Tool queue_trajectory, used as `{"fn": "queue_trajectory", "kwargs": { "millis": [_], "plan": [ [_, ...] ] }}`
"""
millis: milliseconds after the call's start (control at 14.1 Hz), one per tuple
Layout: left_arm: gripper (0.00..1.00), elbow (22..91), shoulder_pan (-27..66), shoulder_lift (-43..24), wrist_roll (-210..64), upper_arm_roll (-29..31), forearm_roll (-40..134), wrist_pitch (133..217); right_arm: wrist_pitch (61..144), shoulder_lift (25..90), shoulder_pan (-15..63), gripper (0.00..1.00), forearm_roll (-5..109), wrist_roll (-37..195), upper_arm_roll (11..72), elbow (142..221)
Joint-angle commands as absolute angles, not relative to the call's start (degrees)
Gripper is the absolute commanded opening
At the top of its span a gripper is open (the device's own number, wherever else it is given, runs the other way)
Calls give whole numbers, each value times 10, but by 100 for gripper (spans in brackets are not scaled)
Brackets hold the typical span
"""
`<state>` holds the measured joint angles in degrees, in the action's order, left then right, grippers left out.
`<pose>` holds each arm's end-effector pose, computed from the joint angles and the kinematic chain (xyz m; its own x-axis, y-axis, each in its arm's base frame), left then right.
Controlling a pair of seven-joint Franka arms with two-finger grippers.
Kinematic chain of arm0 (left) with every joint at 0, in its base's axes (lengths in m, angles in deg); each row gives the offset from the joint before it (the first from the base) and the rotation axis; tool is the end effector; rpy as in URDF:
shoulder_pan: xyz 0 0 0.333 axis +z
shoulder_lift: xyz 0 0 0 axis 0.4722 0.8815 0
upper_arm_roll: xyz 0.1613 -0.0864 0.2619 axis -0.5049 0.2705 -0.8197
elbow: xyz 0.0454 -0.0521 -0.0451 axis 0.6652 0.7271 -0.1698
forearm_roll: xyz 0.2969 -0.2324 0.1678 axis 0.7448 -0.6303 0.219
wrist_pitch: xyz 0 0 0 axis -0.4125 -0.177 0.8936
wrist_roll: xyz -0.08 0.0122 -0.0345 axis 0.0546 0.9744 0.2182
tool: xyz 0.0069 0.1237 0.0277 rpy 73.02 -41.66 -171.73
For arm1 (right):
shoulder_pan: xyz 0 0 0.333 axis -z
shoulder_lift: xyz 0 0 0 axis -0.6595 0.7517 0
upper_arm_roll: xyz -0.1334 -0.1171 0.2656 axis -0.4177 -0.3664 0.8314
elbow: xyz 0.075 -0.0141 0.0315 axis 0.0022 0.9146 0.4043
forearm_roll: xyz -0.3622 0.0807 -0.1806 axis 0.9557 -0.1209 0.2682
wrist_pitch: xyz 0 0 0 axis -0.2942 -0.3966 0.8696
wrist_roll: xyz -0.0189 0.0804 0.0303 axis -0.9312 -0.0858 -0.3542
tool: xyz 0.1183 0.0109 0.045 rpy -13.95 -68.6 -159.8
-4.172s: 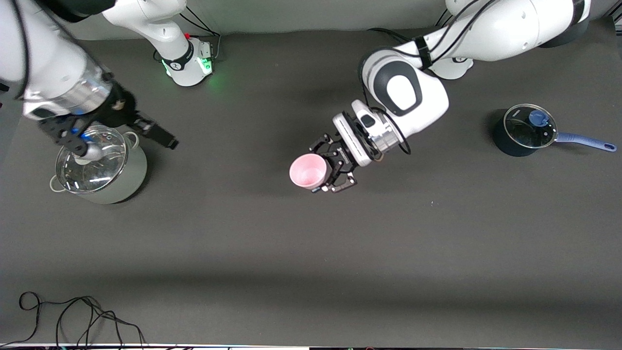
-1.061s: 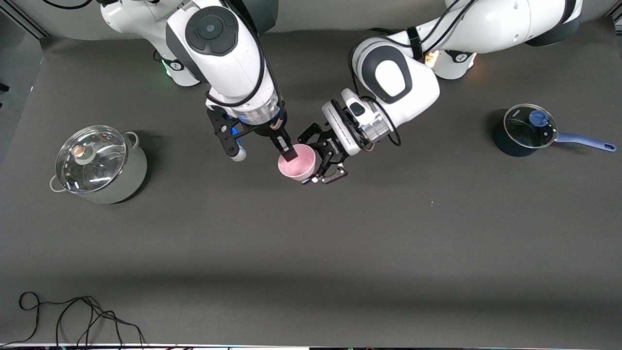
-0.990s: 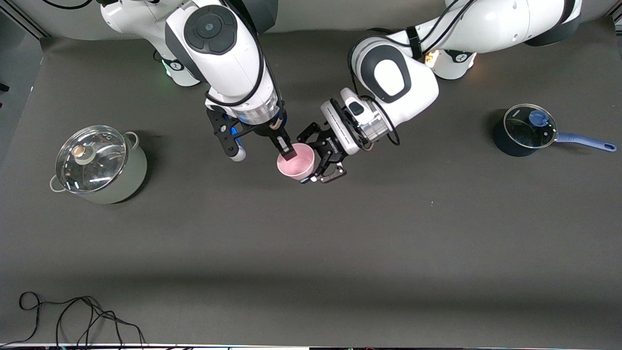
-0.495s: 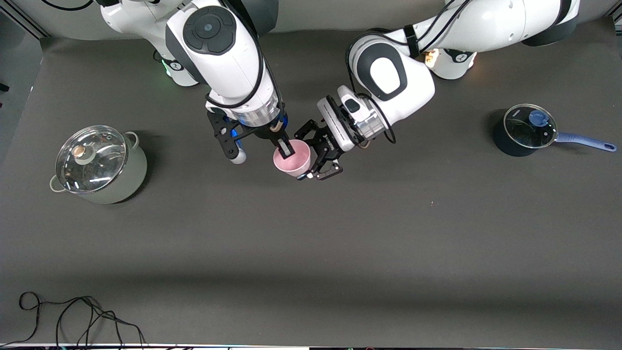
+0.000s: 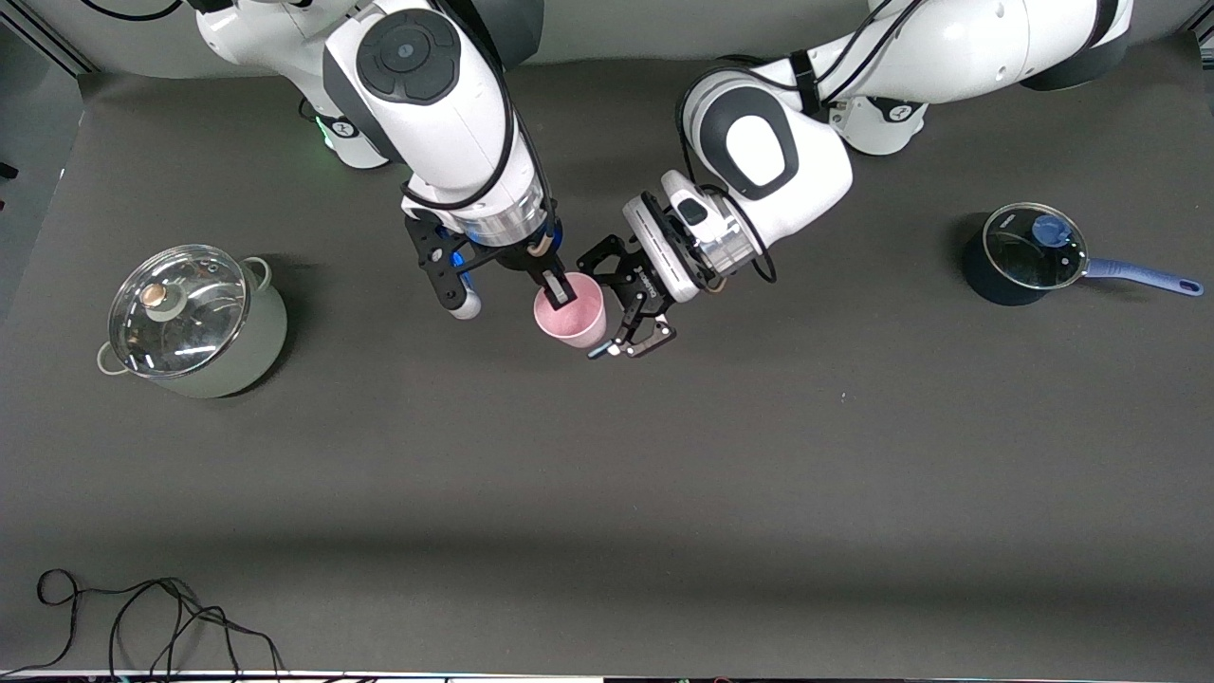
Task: Transfer pink cup from left to right arm
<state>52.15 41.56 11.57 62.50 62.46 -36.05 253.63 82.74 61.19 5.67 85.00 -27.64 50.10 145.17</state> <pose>0.5239 -0.4515 0.4112 0.2796 -0.2863 0.9164 -0.8623 -0.4947 0.1085 0.5642 0.4548 0.5426 0.4529 -0.8835 -0.1199 -0.8915 -0.4470 -0.0734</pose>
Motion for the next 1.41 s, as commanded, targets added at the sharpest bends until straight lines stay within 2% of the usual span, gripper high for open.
{"fn": "queue_trajectory", "kwargs": {
  "millis": [0,566,848,1202,1343],
  "plan": [
    [98,508,421,105,620,618,-372,2545,802,615,51,0,859,-291,498,1442],
    [98,529,417,109,627,592,-364,2578,800,605,74,0,855,-198,494,1465],
    [98,536,427,110,625,566,-369,2584,793,604,112,0,854,-119,494,1472],
    [99,550,485,138,625,566,-375,2559,798,514,179,0,829,47,493,1597],
    [99,556,508,137,625,566,-371,2516,790,472,226,0,819,150,492,1642]
  ]
}}
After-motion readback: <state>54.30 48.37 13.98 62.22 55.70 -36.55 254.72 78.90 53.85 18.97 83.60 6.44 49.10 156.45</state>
